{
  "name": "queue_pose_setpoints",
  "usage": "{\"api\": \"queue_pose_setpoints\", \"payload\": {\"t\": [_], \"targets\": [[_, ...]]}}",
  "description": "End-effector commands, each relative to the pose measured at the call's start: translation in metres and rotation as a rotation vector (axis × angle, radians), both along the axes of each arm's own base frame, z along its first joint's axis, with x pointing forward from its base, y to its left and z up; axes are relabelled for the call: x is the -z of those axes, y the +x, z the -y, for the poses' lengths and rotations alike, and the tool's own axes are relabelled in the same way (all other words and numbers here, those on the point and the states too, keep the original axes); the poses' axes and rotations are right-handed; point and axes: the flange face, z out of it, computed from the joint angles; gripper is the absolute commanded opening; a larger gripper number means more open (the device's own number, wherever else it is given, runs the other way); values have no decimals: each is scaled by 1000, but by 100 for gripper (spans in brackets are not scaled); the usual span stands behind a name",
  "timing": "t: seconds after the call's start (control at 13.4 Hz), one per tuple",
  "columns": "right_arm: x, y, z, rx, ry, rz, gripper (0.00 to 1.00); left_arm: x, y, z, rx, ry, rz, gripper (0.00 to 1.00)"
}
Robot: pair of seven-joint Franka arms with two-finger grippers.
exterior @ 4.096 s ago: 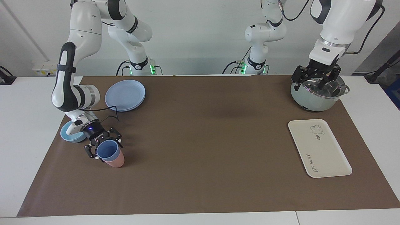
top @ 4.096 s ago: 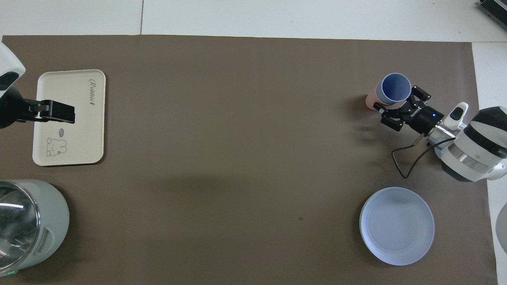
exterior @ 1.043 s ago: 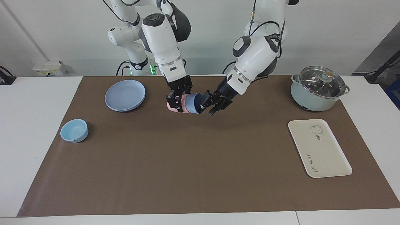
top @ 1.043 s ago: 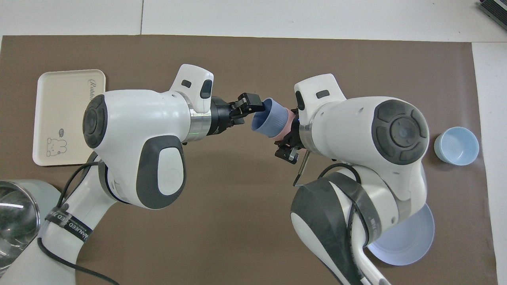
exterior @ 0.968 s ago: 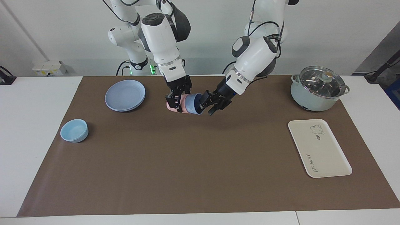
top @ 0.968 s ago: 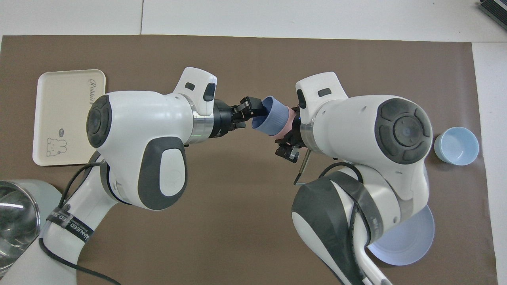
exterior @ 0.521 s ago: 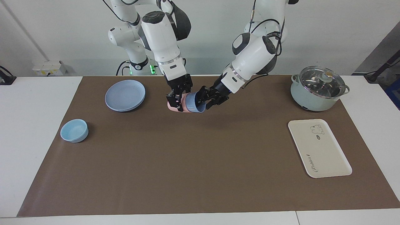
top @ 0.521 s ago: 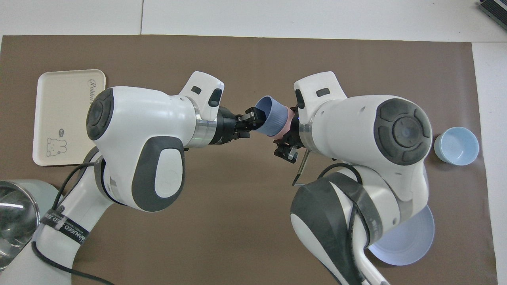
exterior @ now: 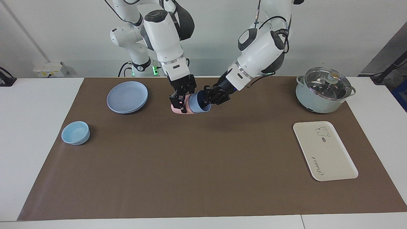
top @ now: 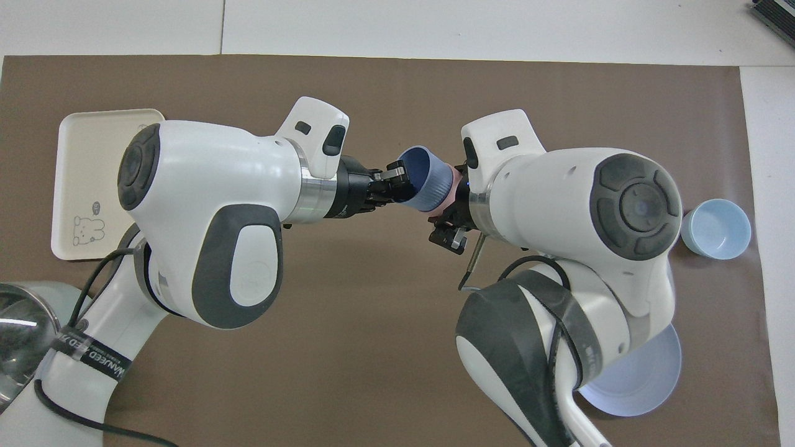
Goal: Place cup on tray
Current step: 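Grasp the blue inner cup with the left gripper above the right gripper, then pull the blue cup out with the left gripper while the right gripper withdraws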
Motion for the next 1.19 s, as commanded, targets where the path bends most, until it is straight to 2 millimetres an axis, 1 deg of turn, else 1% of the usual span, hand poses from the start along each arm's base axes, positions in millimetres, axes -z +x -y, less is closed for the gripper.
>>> {"api": "queue_pose_setpoints", "payload": {"t": [0.0,0.07,0.15,0.22,0.3,0.37,0.45,0.52,0.6,0.67,0.74,0.82,0.89,0.97,1.04,1.12], "targets": [[-3,5,5,34,-6,10,0,-20,7,-4,5,-27,4,0],[-4,5,6,35,-5,11,0,-30,14,-12,-7,-35,13,0],[-4,5,6,34,-5,13,0,-40,22,-24,-21,-33,13,0],[-3,7,8,36,-6,12,0,-53,28,-42,-35,-32,20,0],[-2,7,9,39,-6,10,0,-59,37,-68,-60,-22,16,0],[-3,11,19,47,-7,13,0,-75,41,-93,-68,19,40,0],[-3,17,33,72,-2,11,0,-85,42,-112,-57,99,64,0],[-3,23,48,88,5,11,0,-86,43,-131,-49,195,79,0],[-5,31,65,108,37,13,0,-83,45,-147,-46,297,102,0],[-5,41,86,130,106,28,0,-83,47,-163,-50,383,128,0],[-2,52,115,127,160,59,0,-77,52,-181,-64,442,132,0],[1,60,145,128,223,75,0,-73,55,-203,-85,481,132,0],[8,67,175,135,282,84,0,-67,57,-226,-88,518,135,0],[17,74,204,146,329,107,0,-63,60,-258,-66,545,152,0],[36,82,231,164,379,129,0,-56,61,-290,-22,569,172,0],[57,90,250,193,451,161,0,-50,61,-319,17,591,189,0]]}}
